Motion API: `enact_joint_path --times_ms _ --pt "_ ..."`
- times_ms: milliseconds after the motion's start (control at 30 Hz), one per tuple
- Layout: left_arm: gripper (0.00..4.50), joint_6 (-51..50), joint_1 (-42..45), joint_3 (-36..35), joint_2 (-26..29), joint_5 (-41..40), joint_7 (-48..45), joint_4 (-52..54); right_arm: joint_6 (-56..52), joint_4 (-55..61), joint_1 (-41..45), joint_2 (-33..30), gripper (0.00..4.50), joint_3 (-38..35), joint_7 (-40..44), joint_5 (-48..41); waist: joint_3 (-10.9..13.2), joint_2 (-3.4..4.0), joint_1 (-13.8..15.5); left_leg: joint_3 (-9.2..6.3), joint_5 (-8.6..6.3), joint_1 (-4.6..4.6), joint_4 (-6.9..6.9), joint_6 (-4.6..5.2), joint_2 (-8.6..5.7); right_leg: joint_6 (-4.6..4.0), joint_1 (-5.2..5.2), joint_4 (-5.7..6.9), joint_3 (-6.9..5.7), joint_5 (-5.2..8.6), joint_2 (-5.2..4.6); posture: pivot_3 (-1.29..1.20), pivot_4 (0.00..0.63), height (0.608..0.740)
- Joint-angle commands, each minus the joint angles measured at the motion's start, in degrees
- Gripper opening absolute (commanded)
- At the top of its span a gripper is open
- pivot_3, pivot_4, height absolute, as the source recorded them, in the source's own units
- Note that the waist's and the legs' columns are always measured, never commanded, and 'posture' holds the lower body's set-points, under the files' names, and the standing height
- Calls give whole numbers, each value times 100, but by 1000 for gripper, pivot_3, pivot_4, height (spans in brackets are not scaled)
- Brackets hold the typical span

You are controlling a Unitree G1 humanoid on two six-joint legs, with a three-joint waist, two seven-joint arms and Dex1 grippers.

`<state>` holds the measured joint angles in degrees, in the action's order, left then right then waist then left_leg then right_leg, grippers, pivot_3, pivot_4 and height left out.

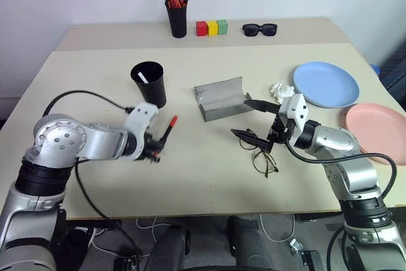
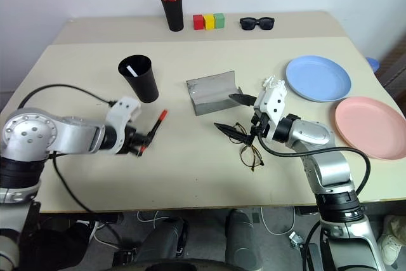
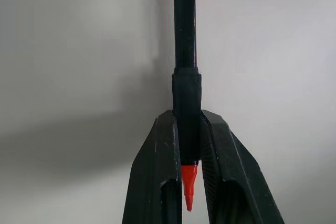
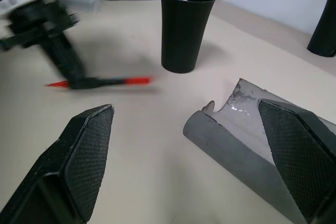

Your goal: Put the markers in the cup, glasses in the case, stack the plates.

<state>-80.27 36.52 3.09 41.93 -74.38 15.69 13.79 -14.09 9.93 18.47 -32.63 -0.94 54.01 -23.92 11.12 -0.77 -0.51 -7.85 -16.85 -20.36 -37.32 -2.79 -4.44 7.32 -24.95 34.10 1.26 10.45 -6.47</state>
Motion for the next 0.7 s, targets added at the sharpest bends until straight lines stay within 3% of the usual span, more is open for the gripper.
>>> enact_joint_path --times_ms 33,100,300,500,700 --pt "23 1655 193 -63 -77 1368 -1044 516 -63 100 59 -121 4500 -299 111 -294 0 0 -14 1 3 0 1 -5 0 0 0 -1 0 0 0 0 150 740" --pt "23 2494 225 -15 -225 2071 -1455 550 -268 152 117 -90 4500 -462 130 -620 0 0 -22 12 5 1 6 -10 2 0 -3 -5 3 0 0 0 150 740" --pt "23 3894 404 -276 -826 3080 -2248 187 -827 416 288 79 4500 -820 56 -1573 0 0 -12 14 -9 -1 4 16 5 -1 -3 -8 3 -1 0 0 150 740" --pt "23 5382 773 -718 -1050 4050 -2851 -708 -684 495 230 19 4500 -654 21 -1345 0 0 -26 15 -9 0 2 17 4 1 -2 -8 2 -2 0 0 150 740" --pt "23 6408 824 -1349 -1210 4431 -3206 -1858 -652 477 249 15 4500 -646 30 -1252 0 0 -12 15 -9 1 0 18 4 2 -3 -7 1 -3 0 0 150 740"
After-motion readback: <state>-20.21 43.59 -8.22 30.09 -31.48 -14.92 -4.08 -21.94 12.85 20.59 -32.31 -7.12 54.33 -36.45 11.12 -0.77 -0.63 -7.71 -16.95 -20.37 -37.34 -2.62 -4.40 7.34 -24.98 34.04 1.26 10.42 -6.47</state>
